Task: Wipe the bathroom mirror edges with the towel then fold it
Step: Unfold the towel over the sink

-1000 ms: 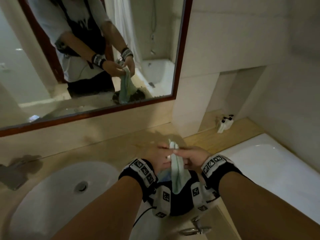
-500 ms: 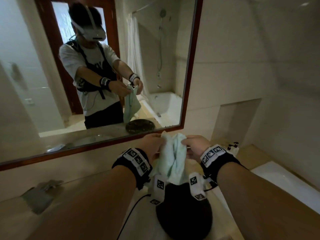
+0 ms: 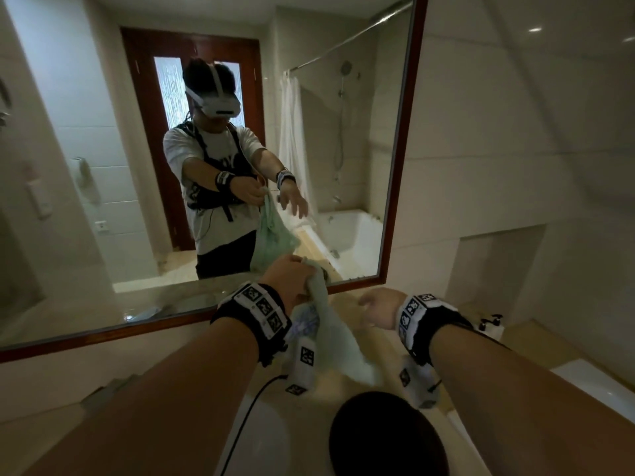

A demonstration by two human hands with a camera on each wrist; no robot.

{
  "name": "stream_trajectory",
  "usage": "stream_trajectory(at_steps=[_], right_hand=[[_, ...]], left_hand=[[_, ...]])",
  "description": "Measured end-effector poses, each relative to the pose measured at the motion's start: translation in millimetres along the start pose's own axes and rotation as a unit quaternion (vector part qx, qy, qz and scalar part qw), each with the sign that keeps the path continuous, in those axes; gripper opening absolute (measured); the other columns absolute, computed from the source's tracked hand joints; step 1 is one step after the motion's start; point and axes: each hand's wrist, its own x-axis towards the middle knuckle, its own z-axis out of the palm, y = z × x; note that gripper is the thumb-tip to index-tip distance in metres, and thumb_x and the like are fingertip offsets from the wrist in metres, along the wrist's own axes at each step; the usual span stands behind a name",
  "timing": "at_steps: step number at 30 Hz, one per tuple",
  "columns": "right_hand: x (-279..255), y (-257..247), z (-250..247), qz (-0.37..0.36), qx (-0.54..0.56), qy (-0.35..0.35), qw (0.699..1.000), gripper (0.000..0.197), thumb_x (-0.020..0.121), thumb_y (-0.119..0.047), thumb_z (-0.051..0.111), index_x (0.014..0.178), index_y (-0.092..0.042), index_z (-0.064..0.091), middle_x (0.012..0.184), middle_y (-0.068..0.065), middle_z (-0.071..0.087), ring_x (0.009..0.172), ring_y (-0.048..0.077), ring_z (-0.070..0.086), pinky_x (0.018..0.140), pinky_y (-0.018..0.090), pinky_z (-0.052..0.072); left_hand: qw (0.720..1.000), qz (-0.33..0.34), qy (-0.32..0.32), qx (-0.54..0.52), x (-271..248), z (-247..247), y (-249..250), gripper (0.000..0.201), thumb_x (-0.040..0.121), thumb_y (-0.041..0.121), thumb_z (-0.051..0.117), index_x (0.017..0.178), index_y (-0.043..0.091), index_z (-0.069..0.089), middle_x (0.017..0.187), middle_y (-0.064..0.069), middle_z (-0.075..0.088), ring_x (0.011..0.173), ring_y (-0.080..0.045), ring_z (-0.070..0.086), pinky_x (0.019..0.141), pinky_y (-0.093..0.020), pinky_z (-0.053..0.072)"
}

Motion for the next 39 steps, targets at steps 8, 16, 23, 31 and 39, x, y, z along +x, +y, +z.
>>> stream_trajectory(at_steps=[8, 16, 23, 31, 39], right_hand=[[-9.8, -69.4, -13.2, -0.154, 0.118, -0.014, 0.981, 0.039, 0.082, -0.052, 0.071, 0.103, -0.02, 0.074, 0.1, 0.0, 0.069, 0.095, 0.019, 0.062, 0.079, 0.03, 0.049], [-6.4, -84.9, -13.1, -0.149, 0.141, 0.032, 0.978, 0.023, 0.089, -0.022, 0.062, 0.099, -0.004, 0.07, 0.098, 0.018, 0.071, 0.09, 0.033, 0.07, 0.079, 0.045, 0.062], [-3.7, -82.5, -24.6, -0.134, 0.176, 0.081, 0.972, 0.026, 0.091, -0.022, 0.058, 0.093, 0.0, 0.071, 0.086, 0.011, 0.065, 0.077, 0.022, 0.058, 0.068, 0.03, 0.045], [1.8, -69.2, -30.4, -0.086, 0.217, 0.085, 0.969, 0.026, 0.083, -0.017, 0.054, 0.098, -0.007, 0.073, 0.1, 0.016, 0.071, 0.093, 0.032, 0.068, 0.084, 0.046, 0.06], [-2.6, -72.0, -36.1, -0.098, 0.289, 0.093, 0.948, 0.031, 0.085, -0.02, 0.057, 0.104, 0.002, 0.068, 0.105, 0.024, 0.07, 0.09, 0.034, 0.069, 0.073, 0.04, 0.059]], left_hand=[[1.0, 0.003, 0.0, 0.004, -1.2, -7.6, 1.8, 0.01, 0.091, 0.003, 0.066, 0.1, 0.004, 0.062, 0.097, -0.018, 0.062, 0.089, -0.032, 0.064, 0.08, -0.047, 0.059], [0.997, 0.021, -0.066, 0.016, -7.2, -21.0, 9.8, 0.012, 0.087, 0.002, 0.075, 0.089, -0.001, 0.064, 0.08, -0.021, 0.061, 0.065, -0.023, 0.063, 0.066, -0.034, 0.06], [0.999, 0.023, -0.036, 0.004, -4.6, -32.4, 18.9, 0.02, 0.085, 0.007, 0.078, 0.096, 0.008, 0.061, 0.096, -0.012, 0.069, 0.093, -0.027, 0.069, 0.079, -0.038, 0.061], [0.997, 0.055, 0.018, 0.057, -5.0, -53.7, 25.6, 0.029, 0.091, 0.001, 0.058, 0.114, 0.018, 0.054, 0.093, -0.008, 0.064, 0.075, -0.025, 0.067, 0.068, -0.042, 0.062], [0.988, 0.057, -0.011, 0.142, -15.3, -49.1, 22.6, 0.021, 0.098, 0.003, 0.05, 0.108, 0.016, 0.062, 0.093, -0.008, 0.063, 0.077, -0.024, 0.066, 0.057, -0.032, 0.06]])
